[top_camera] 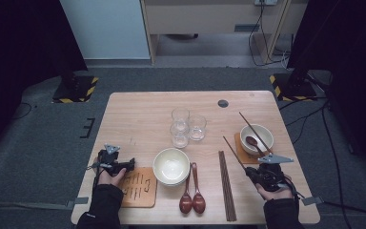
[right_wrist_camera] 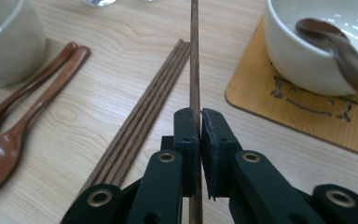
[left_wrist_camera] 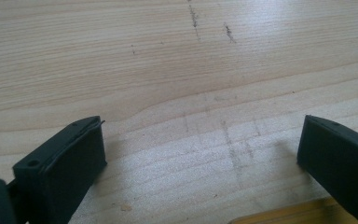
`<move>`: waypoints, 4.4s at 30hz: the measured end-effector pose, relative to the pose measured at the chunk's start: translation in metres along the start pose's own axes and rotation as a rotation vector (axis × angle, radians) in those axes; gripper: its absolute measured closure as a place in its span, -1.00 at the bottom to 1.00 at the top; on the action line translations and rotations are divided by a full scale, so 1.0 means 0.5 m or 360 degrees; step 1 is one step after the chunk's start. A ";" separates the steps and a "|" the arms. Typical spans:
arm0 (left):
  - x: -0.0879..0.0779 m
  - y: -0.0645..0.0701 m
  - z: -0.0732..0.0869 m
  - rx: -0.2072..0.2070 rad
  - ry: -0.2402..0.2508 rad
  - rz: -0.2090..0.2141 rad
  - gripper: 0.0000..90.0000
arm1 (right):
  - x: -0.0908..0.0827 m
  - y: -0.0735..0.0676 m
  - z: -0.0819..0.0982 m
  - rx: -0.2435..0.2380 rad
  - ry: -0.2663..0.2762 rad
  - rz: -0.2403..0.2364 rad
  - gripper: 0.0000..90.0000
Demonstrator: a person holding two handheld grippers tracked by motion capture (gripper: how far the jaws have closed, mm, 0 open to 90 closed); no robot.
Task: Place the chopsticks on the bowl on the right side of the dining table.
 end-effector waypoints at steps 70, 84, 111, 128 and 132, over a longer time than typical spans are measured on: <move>0.000 0.000 0.000 0.0000 0.0000 0.0001 -1.00 | -0.096 0.114 -0.177 0.0081 0.0359 0.0058 0.90; 0.000 0.000 0.000 0.0000 0.0000 0.0001 -1.00 | -0.064 0.181 -0.177 0.0109 0.0326 0.0116 0.90; 0.000 0.000 0.000 0.0000 0.0000 0.0001 -1.00 | 0.012 0.247 -0.155 0.0074 0.0160 0.0185 0.89; 0.000 0.000 0.000 0.0000 0.0000 0.0002 -1.00 | 0.053 0.261 -0.129 0.0052 0.0038 0.0164 0.89; 0.000 0.000 0.000 0.0000 0.0000 0.0001 -1.00 | 0.059 0.259 -0.128 0.0043 0.0023 0.0153 0.89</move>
Point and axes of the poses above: each handheld gripper's, and its own axes: x roughly forward along the jaws, z roughly out of its underside, y roughly to its right, the point moved 8 cm from there along x, roughly forward along the jaws, and after that the axes turned 1 degree about y, right-handed, at the moved point
